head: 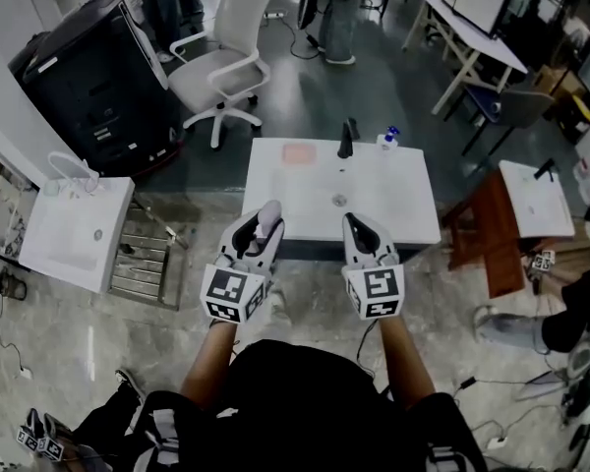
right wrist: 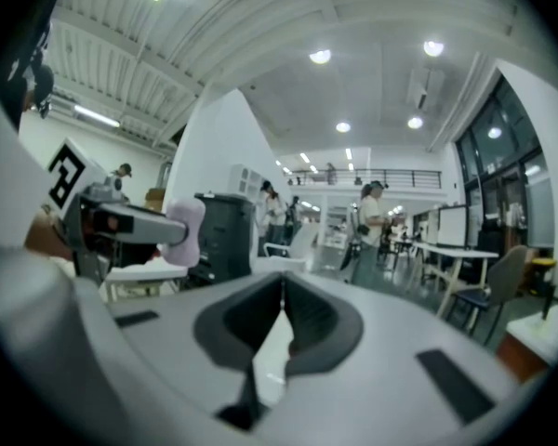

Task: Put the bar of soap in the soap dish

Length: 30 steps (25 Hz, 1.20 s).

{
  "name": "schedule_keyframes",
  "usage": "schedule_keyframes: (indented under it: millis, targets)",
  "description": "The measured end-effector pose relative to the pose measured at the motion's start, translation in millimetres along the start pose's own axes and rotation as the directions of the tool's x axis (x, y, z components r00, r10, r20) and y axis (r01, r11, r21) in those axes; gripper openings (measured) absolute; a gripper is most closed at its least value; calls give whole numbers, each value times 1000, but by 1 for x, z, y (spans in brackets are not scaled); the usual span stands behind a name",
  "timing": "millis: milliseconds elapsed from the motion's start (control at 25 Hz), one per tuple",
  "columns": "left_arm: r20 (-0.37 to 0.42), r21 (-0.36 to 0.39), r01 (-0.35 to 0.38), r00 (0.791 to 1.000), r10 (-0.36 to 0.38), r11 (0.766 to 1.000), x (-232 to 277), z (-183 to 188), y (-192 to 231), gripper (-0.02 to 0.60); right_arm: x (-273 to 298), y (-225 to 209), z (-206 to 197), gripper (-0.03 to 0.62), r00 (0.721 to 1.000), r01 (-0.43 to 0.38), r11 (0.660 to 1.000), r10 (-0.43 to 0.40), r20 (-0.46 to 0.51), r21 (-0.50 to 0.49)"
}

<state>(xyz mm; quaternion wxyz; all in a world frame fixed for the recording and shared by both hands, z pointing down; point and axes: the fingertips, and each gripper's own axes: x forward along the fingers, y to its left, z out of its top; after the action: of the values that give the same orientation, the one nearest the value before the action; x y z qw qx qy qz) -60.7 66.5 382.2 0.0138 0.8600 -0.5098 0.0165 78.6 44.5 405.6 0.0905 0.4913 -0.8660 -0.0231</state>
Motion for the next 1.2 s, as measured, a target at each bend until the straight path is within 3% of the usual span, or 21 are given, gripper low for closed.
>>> schedule_keyframes:
  millis: [720,1200]
  targets:
    - [-68,-46,85,994,-88,995,131,-16,144,167,193,-27,3,35,992,40,999,-41,-116,-13]
    - [-101,-62,137,985,-143,989,170,-35,182,167,241,-39,-13,35,981,91,996,-90,-171,0]
